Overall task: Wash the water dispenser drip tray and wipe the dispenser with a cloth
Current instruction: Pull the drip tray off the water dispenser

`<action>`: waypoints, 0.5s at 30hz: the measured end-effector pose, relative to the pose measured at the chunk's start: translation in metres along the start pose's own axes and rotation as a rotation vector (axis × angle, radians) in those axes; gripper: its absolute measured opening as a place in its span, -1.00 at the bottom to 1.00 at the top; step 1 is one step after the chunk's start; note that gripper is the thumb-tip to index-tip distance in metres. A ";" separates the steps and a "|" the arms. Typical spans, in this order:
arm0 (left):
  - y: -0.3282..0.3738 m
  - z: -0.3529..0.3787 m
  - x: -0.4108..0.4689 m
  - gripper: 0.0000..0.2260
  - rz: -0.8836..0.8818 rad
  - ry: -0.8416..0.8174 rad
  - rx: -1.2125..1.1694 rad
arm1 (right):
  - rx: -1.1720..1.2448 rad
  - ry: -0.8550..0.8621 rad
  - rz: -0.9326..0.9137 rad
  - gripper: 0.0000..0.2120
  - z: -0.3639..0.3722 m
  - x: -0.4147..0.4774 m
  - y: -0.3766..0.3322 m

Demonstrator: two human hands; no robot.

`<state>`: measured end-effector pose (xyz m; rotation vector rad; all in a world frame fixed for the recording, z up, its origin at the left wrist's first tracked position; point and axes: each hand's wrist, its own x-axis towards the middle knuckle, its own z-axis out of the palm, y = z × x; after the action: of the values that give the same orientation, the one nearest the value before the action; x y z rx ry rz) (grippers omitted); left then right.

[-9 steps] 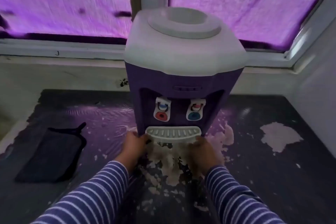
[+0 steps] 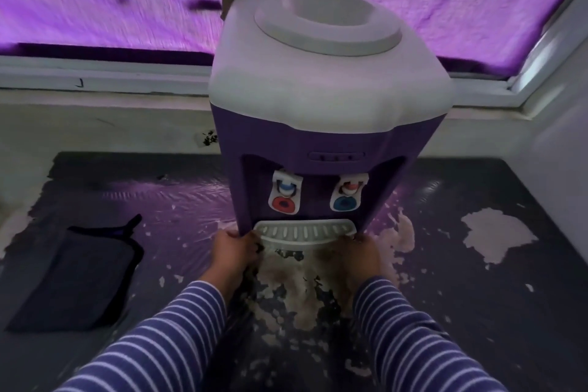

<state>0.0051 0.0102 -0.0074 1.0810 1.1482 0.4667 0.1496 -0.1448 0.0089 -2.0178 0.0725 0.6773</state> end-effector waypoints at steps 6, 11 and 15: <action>0.002 0.001 0.002 -0.86 0.014 -0.014 -0.009 | -0.006 -0.008 0.027 -0.73 0.002 0.028 -0.003; 0.002 0.003 0.005 -0.92 0.011 0.033 0.021 | -0.084 0.026 0.108 -0.79 0.001 0.042 0.000; 0.003 0.006 0.009 -0.90 0.002 0.045 0.027 | 0.003 0.054 0.145 -0.82 0.000 0.038 -0.005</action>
<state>0.0147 0.0155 -0.0089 1.0997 1.1958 0.4801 0.1836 -0.1335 -0.0060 -2.0417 0.2544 0.7128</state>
